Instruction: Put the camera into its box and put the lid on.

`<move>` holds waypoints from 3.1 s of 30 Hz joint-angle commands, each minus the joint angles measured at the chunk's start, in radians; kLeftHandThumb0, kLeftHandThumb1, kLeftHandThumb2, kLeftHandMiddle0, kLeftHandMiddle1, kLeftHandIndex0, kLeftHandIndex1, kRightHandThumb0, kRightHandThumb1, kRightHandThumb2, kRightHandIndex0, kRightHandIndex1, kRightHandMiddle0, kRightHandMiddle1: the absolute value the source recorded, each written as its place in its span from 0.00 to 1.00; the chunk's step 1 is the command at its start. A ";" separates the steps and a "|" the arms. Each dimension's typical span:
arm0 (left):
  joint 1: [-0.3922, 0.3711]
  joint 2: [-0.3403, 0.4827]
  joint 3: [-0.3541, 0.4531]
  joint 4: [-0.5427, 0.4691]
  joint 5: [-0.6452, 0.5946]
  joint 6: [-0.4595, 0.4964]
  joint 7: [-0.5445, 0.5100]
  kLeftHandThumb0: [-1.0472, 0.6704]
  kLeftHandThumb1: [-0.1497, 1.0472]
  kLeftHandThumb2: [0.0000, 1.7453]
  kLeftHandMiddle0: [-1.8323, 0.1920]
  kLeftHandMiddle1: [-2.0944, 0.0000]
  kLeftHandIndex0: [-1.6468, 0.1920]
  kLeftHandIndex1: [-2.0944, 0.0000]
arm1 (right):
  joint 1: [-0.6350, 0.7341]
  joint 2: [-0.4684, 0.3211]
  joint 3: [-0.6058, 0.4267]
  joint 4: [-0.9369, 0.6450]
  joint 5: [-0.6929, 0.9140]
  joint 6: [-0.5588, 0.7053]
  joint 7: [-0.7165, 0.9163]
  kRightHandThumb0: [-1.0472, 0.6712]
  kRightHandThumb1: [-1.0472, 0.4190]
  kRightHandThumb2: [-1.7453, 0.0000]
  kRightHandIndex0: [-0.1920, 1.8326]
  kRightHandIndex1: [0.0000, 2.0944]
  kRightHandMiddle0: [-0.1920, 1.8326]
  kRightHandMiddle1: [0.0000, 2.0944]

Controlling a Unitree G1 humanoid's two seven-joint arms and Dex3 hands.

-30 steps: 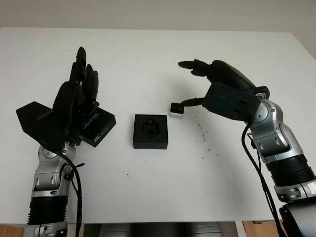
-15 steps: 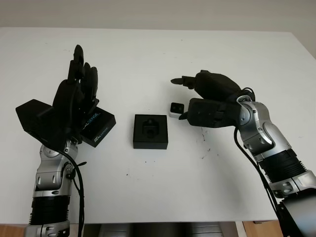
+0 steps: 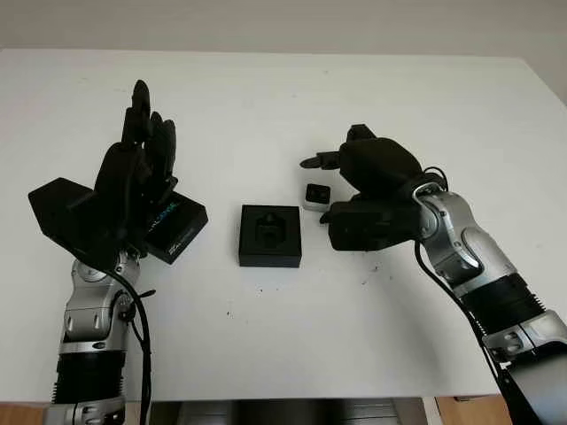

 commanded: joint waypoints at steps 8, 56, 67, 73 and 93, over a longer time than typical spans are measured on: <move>-0.001 0.006 0.001 -0.023 0.007 0.000 0.001 0.20 1.00 0.28 1.00 1.00 1.00 1.00 | 0.010 -0.011 0.024 0.027 -0.048 -0.029 -0.015 0.25 0.13 0.97 0.00 0.97 0.24 0.36; 0.002 0.005 -0.003 -0.020 0.022 -0.008 0.000 0.19 1.00 0.26 1.00 1.00 1.00 1.00 | -0.008 0.015 0.033 0.263 -0.033 -0.196 -0.317 0.36 0.02 0.97 0.12 0.97 0.29 0.69; 0.007 0.010 -0.003 -0.023 0.025 -0.010 -0.001 0.19 1.00 0.26 1.00 1.00 1.00 1.00 | -0.020 0.045 -0.035 0.316 0.116 -0.232 -0.248 0.38 0.02 0.97 0.23 0.22 0.25 0.68; 0.008 0.008 -0.003 -0.026 0.023 -0.004 -0.001 0.19 1.00 0.26 1.00 1.00 1.00 1.00 | -0.046 0.048 -0.086 0.307 0.222 -0.168 -0.100 0.37 0.00 0.95 0.24 0.09 0.24 0.70; 0.011 -0.002 -0.008 -0.025 0.031 -0.016 0.004 0.20 1.00 0.27 1.00 1.00 1.00 1.00 | -0.066 0.034 -0.180 0.201 0.366 -0.104 0.071 0.38 0.00 0.95 0.26 0.05 0.25 0.71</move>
